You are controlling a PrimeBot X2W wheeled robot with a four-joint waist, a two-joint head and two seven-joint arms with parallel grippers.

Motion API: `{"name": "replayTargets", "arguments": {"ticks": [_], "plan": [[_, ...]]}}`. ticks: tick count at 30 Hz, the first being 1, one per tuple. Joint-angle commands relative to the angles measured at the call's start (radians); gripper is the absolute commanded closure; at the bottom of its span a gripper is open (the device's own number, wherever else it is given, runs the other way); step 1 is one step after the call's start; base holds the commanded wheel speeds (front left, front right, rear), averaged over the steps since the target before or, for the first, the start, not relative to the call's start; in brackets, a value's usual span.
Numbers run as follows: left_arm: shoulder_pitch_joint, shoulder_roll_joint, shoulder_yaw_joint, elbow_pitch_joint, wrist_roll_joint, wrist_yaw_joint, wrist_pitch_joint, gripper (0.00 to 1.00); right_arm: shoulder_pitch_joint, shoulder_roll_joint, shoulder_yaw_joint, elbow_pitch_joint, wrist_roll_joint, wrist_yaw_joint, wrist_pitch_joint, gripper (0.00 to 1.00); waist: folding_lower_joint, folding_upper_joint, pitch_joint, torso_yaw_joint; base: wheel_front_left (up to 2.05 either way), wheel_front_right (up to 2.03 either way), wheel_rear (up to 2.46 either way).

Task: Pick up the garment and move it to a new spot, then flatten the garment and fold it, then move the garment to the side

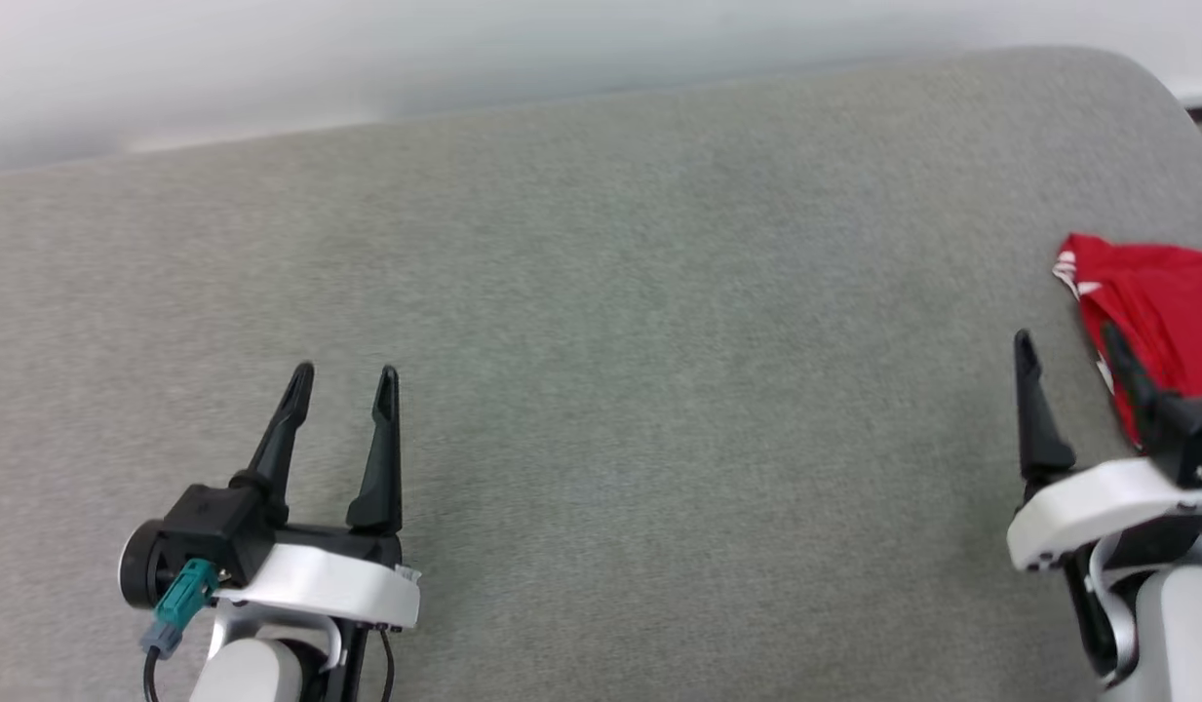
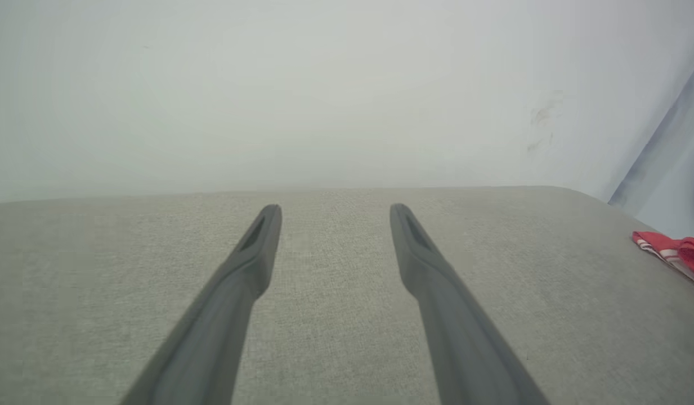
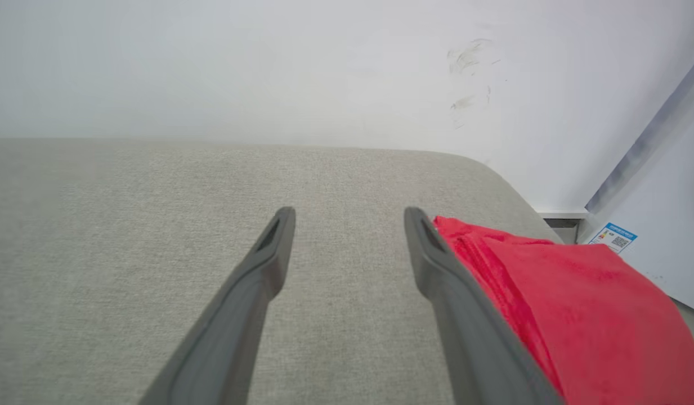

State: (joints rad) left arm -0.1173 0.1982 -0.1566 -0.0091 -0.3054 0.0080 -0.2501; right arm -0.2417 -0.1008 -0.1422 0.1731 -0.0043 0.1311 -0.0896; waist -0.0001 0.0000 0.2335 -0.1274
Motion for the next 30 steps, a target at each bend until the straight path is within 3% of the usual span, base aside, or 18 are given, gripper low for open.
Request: {"name": "replayTargets", "arguments": {"ticks": [1, 13, 30], "plan": [[0.019, -0.008, 0.007, 0.011, -0.009, 0.006, -0.007, 0.00, 0.038, 0.010, 0.015, -0.040, 0.015, -0.001, 0.013, 0.00, 0.0001, 0.0000, -0.048, 0.050, 0.00, 0.00, 0.00], [0.121, -0.002, 0.079, 0.054, -0.013, 0.043, -0.015, 0.00, 0.237, 0.043, 0.101, -0.243, 0.057, -0.001, 0.088, 0.00, 0.0001, 0.0000, -0.172, 0.130, 0.00, 0.00, 0.00], [0.207, 0.002, 0.062, 0.082, -0.010, 0.023, -0.016, 0.00, 0.389, 0.052, 0.085, -0.376, 0.068, -0.001, 0.141, 0.00, 0.0001, 0.0000, -0.251, 0.144, 0.00, 0.00, 0.00]]}}
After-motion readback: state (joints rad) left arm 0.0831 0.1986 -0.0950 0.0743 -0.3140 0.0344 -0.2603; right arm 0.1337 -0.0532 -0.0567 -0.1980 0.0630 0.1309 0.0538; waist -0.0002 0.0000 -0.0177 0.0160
